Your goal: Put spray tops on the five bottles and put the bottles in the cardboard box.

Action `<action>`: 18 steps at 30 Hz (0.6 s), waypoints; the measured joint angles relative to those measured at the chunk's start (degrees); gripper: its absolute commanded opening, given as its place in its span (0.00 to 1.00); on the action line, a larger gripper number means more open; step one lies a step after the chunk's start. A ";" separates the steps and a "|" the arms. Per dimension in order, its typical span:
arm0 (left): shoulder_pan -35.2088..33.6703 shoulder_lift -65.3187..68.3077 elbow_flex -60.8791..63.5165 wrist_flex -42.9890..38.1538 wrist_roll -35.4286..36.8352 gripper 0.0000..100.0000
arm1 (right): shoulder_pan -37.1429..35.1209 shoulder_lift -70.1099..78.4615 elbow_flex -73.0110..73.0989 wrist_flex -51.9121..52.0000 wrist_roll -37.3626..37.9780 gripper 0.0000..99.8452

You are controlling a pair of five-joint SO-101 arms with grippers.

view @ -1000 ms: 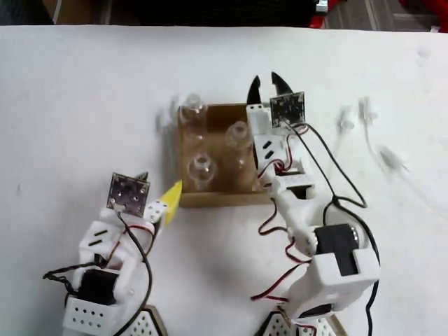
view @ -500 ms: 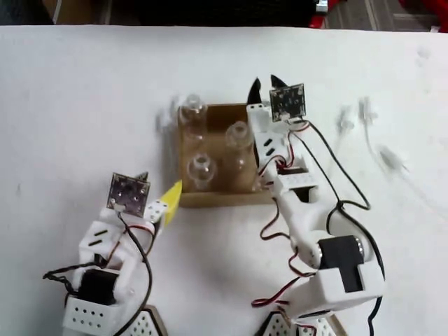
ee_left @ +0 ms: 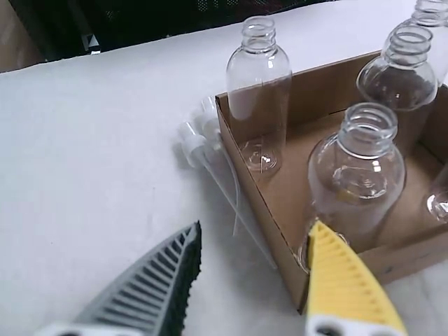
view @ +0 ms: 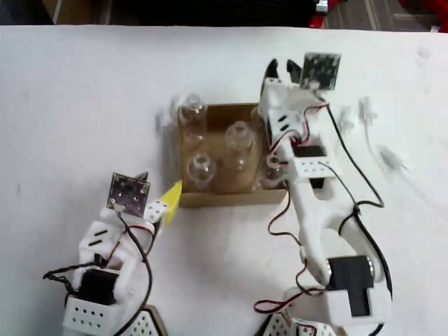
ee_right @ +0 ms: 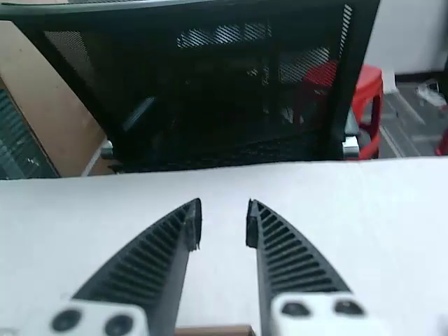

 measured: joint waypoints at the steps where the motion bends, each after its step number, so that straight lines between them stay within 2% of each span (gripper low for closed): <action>1: 0.00 0.00 0.00 0.00 0.00 0.23 | 0.53 -1.23 -1.14 3.34 -0.09 0.08; 8: 0.00 0.00 0.00 0.00 0.00 0.22 | 7.21 -9.93 -6.42 28.92 -0.18 0.08; 10: 0.00 0.00 0.00 0.00 0.00 0.19 | 9.49 -11.08 -6.77 35.08 -0.18 0.08; 12: -0.09 0.00 0.00 0.00 0.00 0.16 | 11.78 -11.34 -6.77 39.82 -0.18 0.08; 15: -1.67 0.00 0.00 0.00 0.00 0.15 | 14.15 -11.08 -6.77 45.36 -0.26 0.01; 18: -1.76 0.00 0.00 0.00 0.00 0.15 | 15.03 -8.09 -6.77 48.26 -0.26 0.02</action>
